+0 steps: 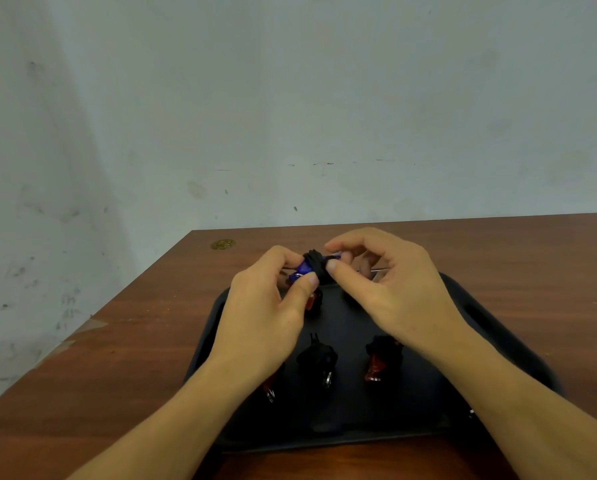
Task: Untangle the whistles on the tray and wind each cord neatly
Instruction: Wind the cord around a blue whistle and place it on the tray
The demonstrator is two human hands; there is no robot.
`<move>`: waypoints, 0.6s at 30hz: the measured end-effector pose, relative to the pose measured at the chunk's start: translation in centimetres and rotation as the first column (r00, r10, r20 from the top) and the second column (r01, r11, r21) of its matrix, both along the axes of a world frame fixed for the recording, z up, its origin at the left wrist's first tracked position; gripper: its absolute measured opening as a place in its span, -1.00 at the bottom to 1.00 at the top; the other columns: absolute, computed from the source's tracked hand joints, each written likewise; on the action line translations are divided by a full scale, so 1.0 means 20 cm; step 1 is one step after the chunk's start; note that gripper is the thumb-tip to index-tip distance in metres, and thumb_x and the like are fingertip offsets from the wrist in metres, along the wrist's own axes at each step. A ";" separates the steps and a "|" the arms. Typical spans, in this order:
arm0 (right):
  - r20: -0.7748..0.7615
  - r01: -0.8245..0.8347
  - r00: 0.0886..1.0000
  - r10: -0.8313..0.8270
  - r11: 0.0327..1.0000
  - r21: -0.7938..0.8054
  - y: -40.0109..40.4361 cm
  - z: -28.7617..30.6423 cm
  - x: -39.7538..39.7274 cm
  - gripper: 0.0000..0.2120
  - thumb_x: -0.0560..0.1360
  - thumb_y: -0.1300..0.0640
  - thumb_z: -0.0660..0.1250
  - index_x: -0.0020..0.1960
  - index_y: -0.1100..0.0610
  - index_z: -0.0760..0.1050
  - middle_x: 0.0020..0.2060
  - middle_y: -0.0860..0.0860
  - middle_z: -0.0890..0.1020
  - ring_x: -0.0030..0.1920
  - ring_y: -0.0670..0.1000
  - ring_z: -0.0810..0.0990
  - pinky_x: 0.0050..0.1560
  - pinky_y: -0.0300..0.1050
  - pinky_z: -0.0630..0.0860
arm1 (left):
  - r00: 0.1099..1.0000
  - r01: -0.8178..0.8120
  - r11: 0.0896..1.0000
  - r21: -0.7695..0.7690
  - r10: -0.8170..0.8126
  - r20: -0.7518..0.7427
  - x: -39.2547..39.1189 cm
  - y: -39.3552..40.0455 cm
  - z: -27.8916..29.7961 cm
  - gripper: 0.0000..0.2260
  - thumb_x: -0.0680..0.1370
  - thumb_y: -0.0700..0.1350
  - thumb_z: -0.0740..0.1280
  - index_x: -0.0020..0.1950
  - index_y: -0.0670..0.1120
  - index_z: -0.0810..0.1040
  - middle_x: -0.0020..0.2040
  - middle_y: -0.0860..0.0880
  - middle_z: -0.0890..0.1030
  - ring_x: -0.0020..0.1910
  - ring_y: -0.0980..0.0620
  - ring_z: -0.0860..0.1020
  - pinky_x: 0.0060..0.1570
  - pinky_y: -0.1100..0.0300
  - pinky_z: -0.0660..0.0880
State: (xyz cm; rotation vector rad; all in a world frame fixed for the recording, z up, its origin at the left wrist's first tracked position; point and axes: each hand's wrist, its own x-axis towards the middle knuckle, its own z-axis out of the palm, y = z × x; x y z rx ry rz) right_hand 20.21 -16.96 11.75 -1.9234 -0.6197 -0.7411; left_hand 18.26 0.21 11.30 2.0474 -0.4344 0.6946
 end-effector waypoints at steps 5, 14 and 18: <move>-0.047 0.022 0.999 -0.021 1.000 0.016 0.01 -0.01 0.00 -0.86 0.48 0.08 0.45 0.01 -0.11 0.63 -0.10 -0.16 0.60 -0.13 -0.10 0.59 -0.10 -0.38 0.49 | 0.995 0.078 0.996 -0.048 -0.080 -0.052 0.00 0.01 0.00 -0.87 0.55 -0.13 0.39 -0.01 0.12 0.55 -0.09 0.21 0.62 -0.22 0.11 0.59 -0.24 -0.08 0.60; -0.116 -0.128 0.982 0.146 0.980 0.151 0.02 0.00 -0.01 -0.87 0.52 0.18 0.44 -0.02 -0.03 0.70 -0.04 -0.09 0.63 -0.07 -0.05 0.66 -0.29 -0.26 0.55 | 0.965 0.112 0.921 -0.374 -0.191 -0.181 0.00 0.01 0.02 -0.71 0.46 -0.16 0.51 0.07 -0.17 0.46 -0.09 -0.21 0.67 -0.27 -0.16 0.66 -0.32 0.20 0.61; -0.110 -0.141 0.981 0.161 0.976 0.167 0.03 -0.01 -0.01 -0.85 0.52 0.22 0.43 -0.01 0.01 0.71 -0.04 -0.06 0.62 -0.08 -0.02 0.66 -0.33 -0.20 0.60 | 0.967 0.158 0.939 -0.307 -0.211 -0.146 0.02 0.02 0.01 -0.60 0.51 -0.17 0.47 0.29 -0.01 0.43 -0.01 -0.09 0.69 -0.19 -0.07 0.70 -0.21 0.12 0.65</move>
